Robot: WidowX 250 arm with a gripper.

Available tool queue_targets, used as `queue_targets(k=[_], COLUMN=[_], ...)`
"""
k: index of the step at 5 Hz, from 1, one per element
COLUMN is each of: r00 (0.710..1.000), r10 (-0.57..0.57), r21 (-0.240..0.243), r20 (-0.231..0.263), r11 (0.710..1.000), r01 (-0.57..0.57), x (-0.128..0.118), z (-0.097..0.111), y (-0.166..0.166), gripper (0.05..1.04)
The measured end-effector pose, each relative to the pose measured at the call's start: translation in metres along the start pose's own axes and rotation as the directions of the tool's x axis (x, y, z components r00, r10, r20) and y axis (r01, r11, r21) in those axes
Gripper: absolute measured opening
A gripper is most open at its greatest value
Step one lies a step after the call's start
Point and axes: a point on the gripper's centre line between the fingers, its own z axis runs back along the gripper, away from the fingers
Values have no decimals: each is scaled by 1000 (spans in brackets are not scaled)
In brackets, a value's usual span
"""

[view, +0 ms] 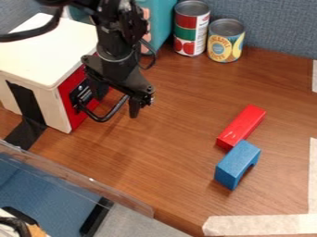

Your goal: Open the drawer

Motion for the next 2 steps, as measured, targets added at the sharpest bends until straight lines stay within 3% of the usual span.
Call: queue_targets(k=[2], r00=[1000], r10=[20], r21=[-10], r20=[-10], r11=[1000], r01=[-20], x=[20], z=[-11], y=[-2], gripper=[1000])
